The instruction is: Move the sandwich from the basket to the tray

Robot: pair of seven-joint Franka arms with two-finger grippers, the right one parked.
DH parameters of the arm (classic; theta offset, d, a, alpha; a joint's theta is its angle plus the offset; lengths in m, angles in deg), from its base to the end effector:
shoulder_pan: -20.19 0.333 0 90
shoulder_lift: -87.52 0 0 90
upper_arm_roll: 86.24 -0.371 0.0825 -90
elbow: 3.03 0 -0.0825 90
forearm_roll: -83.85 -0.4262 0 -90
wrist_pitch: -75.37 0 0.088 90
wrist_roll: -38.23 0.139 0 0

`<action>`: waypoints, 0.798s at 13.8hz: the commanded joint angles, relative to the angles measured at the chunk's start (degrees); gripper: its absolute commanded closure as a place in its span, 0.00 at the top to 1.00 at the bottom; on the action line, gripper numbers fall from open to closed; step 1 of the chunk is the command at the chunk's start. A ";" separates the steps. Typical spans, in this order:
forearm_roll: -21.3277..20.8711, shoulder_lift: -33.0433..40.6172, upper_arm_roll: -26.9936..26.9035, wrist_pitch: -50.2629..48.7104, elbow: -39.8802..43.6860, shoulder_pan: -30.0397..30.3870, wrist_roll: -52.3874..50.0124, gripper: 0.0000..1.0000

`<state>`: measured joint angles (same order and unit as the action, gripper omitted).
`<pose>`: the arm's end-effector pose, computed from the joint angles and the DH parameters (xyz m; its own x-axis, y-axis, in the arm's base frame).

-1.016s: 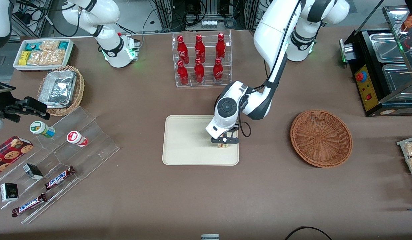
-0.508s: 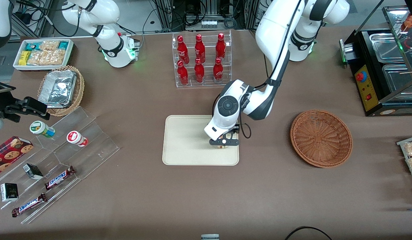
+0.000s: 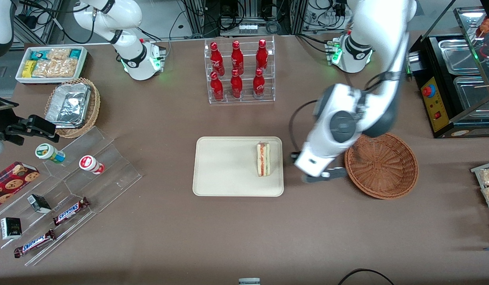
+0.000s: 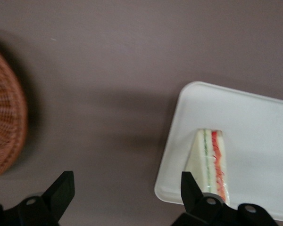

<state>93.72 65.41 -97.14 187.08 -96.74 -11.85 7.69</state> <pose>0.6543 -0.2859 0.3938 0.9711 0.2168 -0.0993 0.2215 -0.9744 0.0392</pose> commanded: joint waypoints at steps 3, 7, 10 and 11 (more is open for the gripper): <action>-5.97 14.28 0.97 -5.69 -10.27 8.74 9.88 1.00; -10.83 20.61 0.89 -11.24 -10.27 11.72 11.71 1.00; -10.65 25.44 0.89 -13.79 -10.00 14.46 17.77 1.00; -10.65 27.02 0.89 -14.23 -10.09 14.55 19.45 1.00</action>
<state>83.86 88.12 -97.14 173.86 -105.10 1.43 23.99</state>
